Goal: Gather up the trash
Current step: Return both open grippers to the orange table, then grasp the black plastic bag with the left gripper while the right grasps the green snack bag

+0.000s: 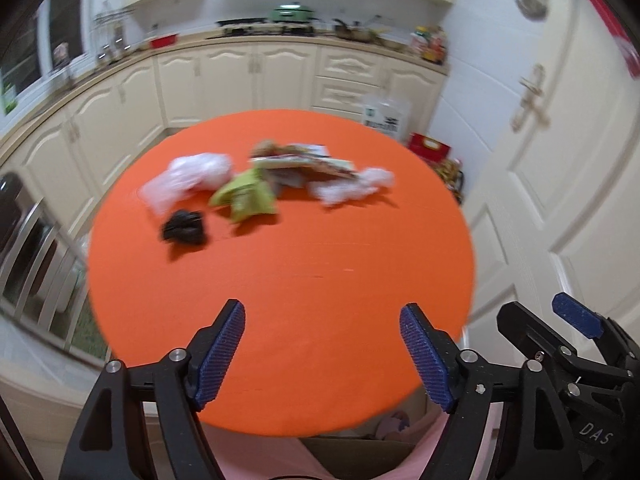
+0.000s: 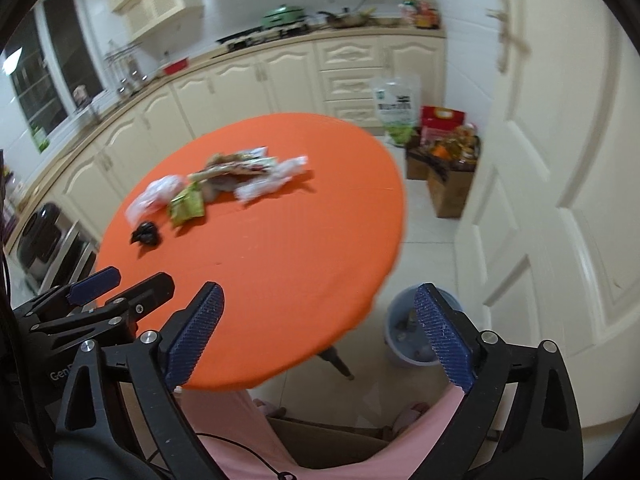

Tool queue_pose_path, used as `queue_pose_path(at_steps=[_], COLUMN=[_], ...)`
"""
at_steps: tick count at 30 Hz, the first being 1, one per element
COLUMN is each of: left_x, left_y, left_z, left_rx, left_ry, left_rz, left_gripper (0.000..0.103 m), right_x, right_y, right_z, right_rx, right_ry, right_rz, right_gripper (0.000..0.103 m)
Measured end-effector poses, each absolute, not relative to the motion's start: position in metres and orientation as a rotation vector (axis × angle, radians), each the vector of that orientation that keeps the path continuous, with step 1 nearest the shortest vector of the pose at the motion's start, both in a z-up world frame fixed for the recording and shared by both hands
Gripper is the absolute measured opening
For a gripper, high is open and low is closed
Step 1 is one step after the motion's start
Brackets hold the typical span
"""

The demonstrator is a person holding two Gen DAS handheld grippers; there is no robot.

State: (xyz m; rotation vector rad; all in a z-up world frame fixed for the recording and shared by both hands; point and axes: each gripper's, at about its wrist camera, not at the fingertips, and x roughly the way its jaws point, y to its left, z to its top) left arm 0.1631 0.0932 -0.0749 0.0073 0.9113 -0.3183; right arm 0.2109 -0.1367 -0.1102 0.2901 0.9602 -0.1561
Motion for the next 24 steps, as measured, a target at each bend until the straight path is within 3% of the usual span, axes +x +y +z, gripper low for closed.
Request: queue_pose_path(at_steps=[10,24], left_x=[0.219,0.319], left_y=[0.167,0.175], left_z=[-0.089,-0.126], left_rx=[-0.133,-0.144], left_ry=[0.99,1.092], left_rz=[-0.137,-0.095], left_gripper=[0.079,0.079], right_x=[0.255,0.329], right_y=[-0.084,-0.072], right_z=[-0.132,-0.181], right_rx=[0.225,0.232], right_ry=[1.043,1.152], right_rz=[-0.07,-0.026], right_gripper=[0.097,0.097])
